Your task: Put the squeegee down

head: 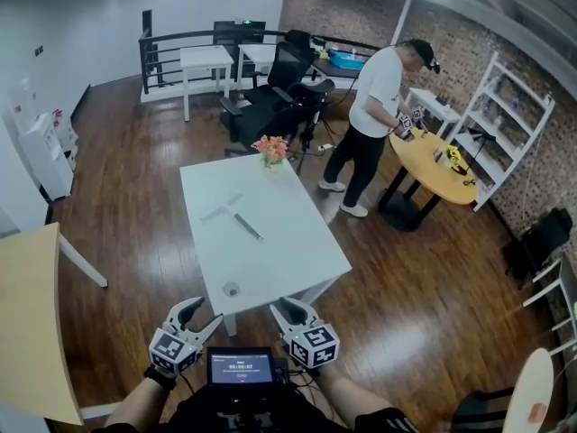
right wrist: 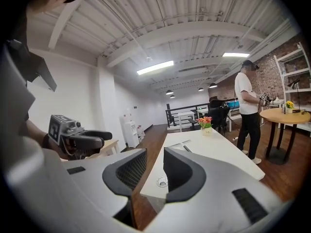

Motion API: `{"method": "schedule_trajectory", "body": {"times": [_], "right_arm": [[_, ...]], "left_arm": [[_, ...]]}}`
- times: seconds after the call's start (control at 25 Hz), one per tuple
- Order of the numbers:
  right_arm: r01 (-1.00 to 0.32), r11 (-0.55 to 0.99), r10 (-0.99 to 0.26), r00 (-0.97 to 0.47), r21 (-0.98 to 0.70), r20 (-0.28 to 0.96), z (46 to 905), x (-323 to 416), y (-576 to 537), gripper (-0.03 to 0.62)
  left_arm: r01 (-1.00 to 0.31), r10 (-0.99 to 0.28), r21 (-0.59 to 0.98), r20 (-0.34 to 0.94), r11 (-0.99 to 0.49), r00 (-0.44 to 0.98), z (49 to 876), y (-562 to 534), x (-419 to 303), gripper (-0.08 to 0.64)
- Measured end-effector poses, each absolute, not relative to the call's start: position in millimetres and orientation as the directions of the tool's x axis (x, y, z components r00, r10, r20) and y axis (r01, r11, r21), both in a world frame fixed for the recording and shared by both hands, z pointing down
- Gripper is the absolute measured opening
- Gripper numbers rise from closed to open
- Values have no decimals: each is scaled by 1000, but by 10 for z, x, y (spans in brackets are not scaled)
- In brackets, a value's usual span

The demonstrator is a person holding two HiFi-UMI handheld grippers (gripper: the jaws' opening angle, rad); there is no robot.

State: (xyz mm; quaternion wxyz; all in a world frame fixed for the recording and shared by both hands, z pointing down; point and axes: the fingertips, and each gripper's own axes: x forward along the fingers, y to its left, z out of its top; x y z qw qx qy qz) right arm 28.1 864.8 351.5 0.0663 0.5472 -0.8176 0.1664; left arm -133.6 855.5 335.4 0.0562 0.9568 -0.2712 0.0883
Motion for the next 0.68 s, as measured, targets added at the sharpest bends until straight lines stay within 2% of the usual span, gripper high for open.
{"method": "schedule_trajectory", "body": {"times": [0.68], "right_arm": [[-900, 391, -860, -432, -195, 271, 3431, 70, 8783, 131]], "left_arm": [[-540, -528, 16, 187, -842, 829, 3345, 8715, -1464, 252]]}}
